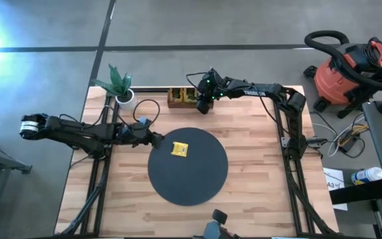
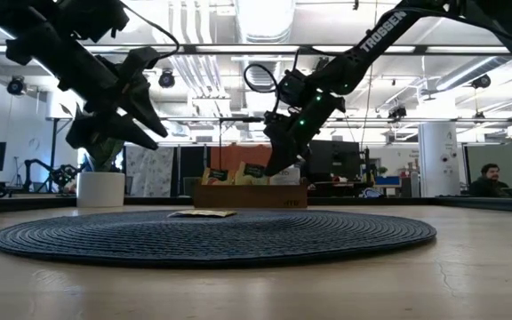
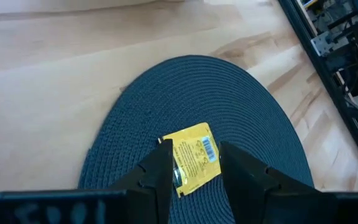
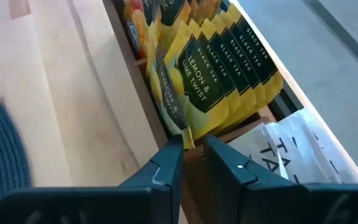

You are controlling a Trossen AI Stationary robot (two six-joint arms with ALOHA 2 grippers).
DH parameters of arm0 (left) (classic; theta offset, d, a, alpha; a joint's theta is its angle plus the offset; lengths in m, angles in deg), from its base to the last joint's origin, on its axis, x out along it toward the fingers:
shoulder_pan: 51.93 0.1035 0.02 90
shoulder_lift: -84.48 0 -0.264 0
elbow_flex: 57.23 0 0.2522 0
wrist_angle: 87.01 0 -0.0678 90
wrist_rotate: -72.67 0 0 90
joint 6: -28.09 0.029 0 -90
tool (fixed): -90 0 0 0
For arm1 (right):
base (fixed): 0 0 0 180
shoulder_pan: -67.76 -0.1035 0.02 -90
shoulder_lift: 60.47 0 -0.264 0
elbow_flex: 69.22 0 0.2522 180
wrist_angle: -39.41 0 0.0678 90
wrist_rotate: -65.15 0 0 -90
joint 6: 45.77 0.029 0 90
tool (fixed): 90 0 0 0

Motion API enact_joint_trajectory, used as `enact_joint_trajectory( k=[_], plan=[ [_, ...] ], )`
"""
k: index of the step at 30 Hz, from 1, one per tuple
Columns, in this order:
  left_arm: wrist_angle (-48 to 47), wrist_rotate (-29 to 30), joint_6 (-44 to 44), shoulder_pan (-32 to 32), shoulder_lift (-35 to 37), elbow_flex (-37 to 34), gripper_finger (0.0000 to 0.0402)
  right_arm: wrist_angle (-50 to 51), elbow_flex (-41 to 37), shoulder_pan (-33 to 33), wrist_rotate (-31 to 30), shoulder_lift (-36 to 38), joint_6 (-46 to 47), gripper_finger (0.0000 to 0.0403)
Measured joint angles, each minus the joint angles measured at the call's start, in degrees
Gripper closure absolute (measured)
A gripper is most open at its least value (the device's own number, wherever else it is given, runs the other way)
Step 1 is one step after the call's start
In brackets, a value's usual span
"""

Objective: Pick & Place Tea
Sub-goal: Put the yellow tea bag into the middle section of the wooden organizer

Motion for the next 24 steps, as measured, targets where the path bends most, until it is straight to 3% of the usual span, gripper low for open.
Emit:
enact_joint_trajectory(
  k=[6, 12, 16, 22, 24],
  plan=[
    [0.0, 0.3, 0.0, 0.0, 0.0, 0.0, 0.0278, -1.1, 0.3, -0.1, 0.0, 0.0, 2.1, 0.0344],
    [0.0, 0.4, 0.2, 0.0, -0.3, 0.0, 0.0278, -6.2, 1.4, -0.4, 0.1, 0.0, 8.7, 0.0319],
    [0.0, 0.4, 0.2, -0.8, -1.8, 0.0, 0.0278, -4.3, 1.5, -0.9, 1.4, 0.5, 9.7, 0.0307],
    [0.9, -0.9, 0.2, -4.8, -7.7, 0.0, 0.0278, 1.0, 1.6, -3.2, 19.1, 3.6, 7.5, 0.0301],
    [3.2, -1.2, 0.2, -6.2, -10.4, 0.0, 0.0278, 4.7, 1.5, -4.7, 22.2, 3.6, 7.7, 0.0303]
  ],
)
